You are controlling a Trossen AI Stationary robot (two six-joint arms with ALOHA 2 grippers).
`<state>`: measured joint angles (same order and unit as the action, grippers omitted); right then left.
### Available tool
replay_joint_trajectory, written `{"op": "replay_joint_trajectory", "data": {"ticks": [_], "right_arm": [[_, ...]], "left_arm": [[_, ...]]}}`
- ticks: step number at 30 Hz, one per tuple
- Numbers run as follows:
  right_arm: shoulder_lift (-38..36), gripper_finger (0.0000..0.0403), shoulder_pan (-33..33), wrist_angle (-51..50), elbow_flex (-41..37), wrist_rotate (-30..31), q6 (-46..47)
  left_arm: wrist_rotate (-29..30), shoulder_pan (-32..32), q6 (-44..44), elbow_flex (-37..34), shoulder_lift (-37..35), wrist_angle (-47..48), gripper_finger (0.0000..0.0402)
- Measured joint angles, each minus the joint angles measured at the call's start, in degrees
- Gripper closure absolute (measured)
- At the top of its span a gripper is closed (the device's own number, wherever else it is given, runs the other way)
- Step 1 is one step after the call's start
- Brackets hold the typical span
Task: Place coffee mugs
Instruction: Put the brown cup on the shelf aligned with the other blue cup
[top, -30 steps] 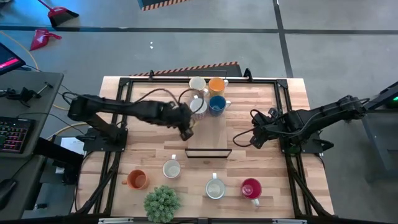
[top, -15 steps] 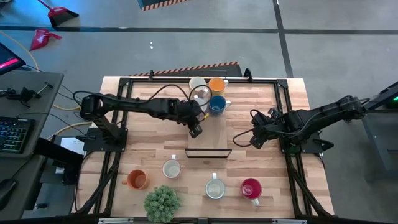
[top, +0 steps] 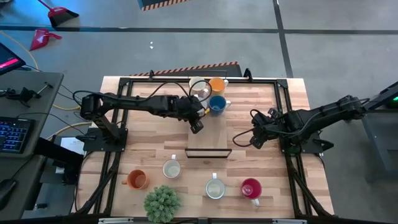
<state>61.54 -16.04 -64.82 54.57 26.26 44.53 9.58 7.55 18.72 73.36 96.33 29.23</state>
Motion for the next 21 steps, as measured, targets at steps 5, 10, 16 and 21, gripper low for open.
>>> {"op": "replay_joint_trajectory", "data": {"ticks": [5, 10, 16, 21], "right_arm": [[0.00, 0.0260, 0.00, -0.02, 0.00, -0.04, -0.02], [0.00, 0.0260, 0.01, -0.02, 0.00, -0.22, -0.02], [0.00, 0.0260, 0.00, -0.02, 0.00, -0.31, -0.02], [0.00, 0.0260, 0.00, -0.03, 0.00, -0.33, -0.02]], "left_arm": [[0.29, 0.00, -0.44, 0.00, 0.00, 0.00, 0.0312], [1.01, 0.38, -1.10, 0.00, -0.02, 0.04, 0.0312], [1.66, 0.58, -1.42, 0.02, -0.07, 0.04, 0.0312], [-0.13, 0.70, -0.85, 0.02, -0.07, 0.04, 0.0312]]}}
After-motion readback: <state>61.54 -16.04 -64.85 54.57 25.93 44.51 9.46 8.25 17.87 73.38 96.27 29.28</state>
